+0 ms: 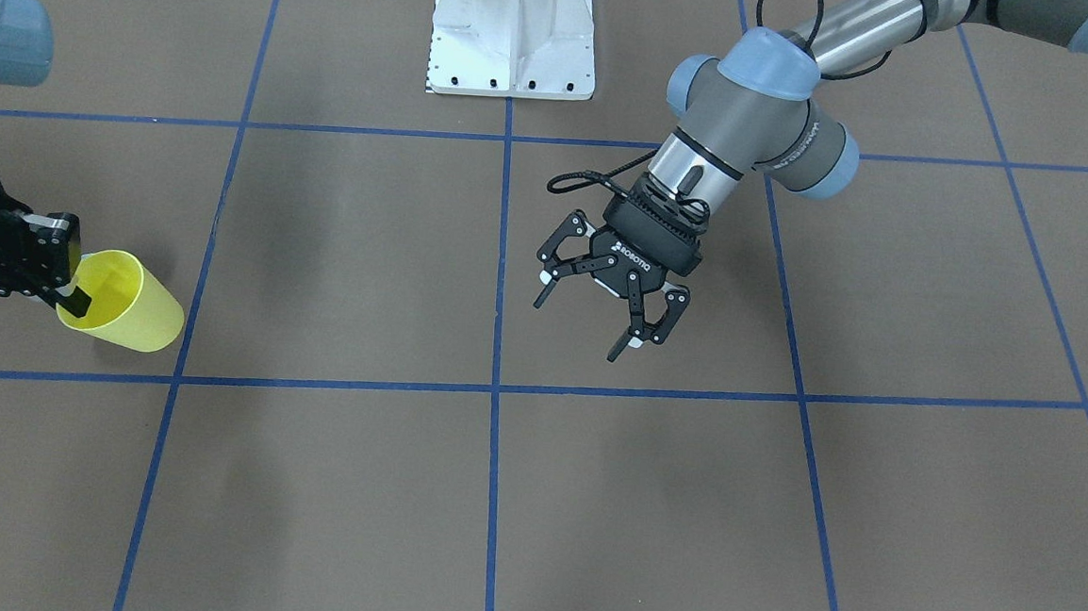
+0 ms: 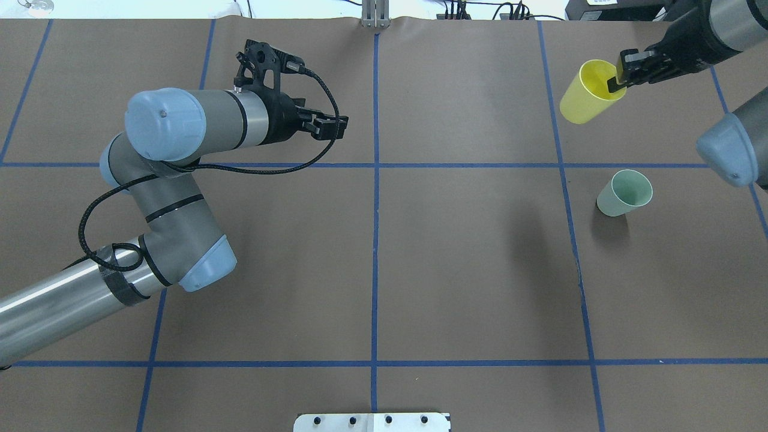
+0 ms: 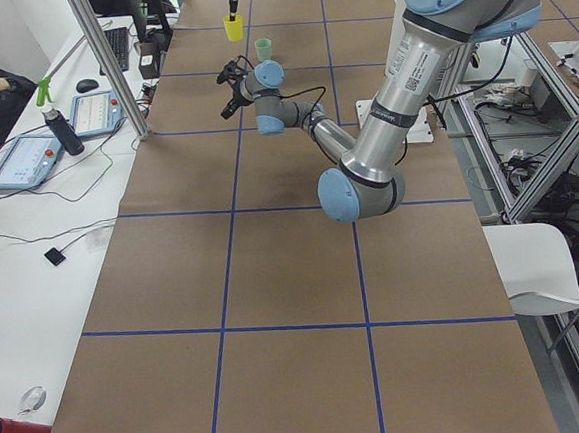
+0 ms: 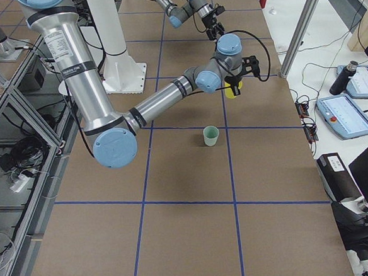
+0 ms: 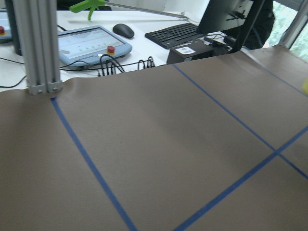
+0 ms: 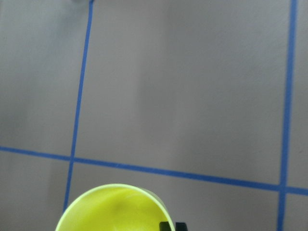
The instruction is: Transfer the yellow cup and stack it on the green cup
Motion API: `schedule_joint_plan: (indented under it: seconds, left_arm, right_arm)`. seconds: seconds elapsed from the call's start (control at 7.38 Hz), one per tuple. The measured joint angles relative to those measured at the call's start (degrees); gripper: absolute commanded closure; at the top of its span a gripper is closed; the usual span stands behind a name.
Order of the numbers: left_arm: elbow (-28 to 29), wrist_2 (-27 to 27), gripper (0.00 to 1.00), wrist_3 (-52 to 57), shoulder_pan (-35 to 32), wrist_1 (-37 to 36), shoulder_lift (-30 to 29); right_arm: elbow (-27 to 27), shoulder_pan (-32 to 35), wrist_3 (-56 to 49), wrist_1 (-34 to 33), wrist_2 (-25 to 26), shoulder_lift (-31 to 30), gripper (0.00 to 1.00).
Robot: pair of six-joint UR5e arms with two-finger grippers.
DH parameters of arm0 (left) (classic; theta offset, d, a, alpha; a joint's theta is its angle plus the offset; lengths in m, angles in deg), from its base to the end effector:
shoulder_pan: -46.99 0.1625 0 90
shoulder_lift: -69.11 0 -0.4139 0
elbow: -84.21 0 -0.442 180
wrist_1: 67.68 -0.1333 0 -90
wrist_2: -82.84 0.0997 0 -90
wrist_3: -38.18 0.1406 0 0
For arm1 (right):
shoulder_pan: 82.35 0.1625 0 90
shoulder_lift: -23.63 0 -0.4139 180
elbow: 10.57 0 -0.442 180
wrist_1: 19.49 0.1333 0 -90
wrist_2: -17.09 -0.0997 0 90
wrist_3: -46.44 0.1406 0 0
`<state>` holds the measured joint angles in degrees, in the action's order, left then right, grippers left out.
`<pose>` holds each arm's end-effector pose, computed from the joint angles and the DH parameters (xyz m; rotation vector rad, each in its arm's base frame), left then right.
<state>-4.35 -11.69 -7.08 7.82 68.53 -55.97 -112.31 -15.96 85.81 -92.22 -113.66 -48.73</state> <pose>0.5131 -0.5756 0.1829 0.8829 1.0807 0.1360 -0.2249 -0.6182 0.3407 0.3125 -0.9751 -0.0387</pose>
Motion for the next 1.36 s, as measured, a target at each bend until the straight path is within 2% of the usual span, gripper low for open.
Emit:
schedule_joint_plan:
  seconds: [0.27, 0.41, 0.81, 1.36]
  left_arm:
    - [-2.88, -0.06, 0.0, 0.48, -2.37, -11.28, -0.36]
    - [-3.73, -0.1, 0.0, 0.77, -3.25, -14.64, -0.35]
    - [-4.21, -1.98, 0.0, 1.12, -5.26, -19.37, -0.26]
    - [-3.8, -4.22, 0.0, 3.72, -7.46, -20.96, -0.18]
  right_arm:
    - [-0.78, 0.03, -8.91, -0.06, 3.63, -5.21, 1.0]
    - [-1.24, -0.19, -11.68, -0.1, 4.84, -7.16, 1.0]
    - [-1.85, -1.84, -13.79, -0.13, 6.87, -10.26, 1.0]
    - [-4.9, -3.28, -13.97, -2.46, 6.09, -12.5, 1.0]
